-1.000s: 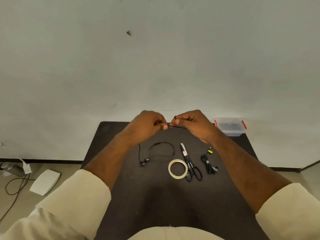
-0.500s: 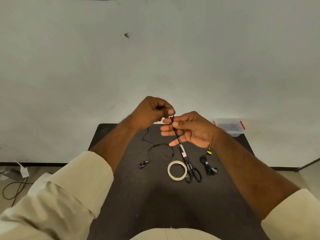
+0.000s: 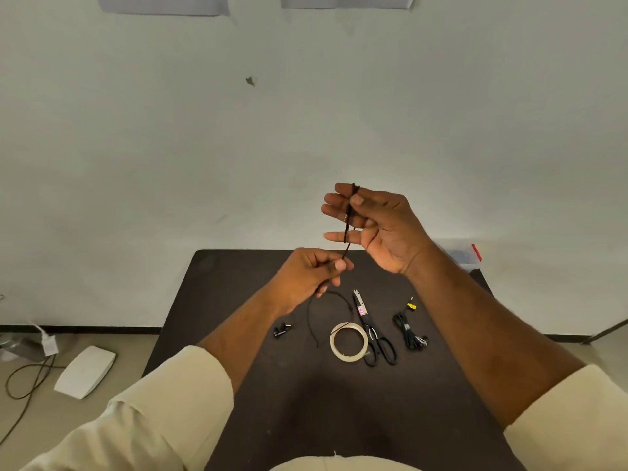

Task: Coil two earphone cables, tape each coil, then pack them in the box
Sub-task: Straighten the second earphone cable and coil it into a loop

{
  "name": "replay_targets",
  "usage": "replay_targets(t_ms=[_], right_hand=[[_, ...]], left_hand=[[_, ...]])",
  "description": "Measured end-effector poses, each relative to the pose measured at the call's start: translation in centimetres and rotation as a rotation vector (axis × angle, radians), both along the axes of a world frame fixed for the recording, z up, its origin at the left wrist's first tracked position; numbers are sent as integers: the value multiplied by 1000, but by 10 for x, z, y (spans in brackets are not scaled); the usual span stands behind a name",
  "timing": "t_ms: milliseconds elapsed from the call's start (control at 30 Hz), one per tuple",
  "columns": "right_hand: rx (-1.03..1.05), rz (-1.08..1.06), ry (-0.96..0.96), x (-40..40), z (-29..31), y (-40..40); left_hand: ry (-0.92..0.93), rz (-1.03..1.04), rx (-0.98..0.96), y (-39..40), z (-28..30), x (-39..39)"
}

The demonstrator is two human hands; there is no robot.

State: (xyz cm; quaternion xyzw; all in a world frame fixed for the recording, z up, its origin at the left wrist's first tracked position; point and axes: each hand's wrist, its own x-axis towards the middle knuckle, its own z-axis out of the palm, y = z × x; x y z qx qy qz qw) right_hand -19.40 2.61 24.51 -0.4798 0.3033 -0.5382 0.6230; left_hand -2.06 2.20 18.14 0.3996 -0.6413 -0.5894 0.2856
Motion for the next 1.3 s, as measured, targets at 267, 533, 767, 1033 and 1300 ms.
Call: replay_targets(t_ms=[267,533,767,1033,1300], right_hand=[[-52,-56,707,-12,-23,-5],[170,85,590,-4,-29,6],[207,274,96,-1,-10,16],[8,94,-219,8,18,9],[-194,-201,438,-7,6,-8]], left_hand=[[-542,-83,-399,-29,51,37],[-595,-184,-666,-45,104,22],[-75,-56,-407,-41,86,12],[170,-14,-76,-14,30,-3],[-284,34,-300,-22,36,21]])
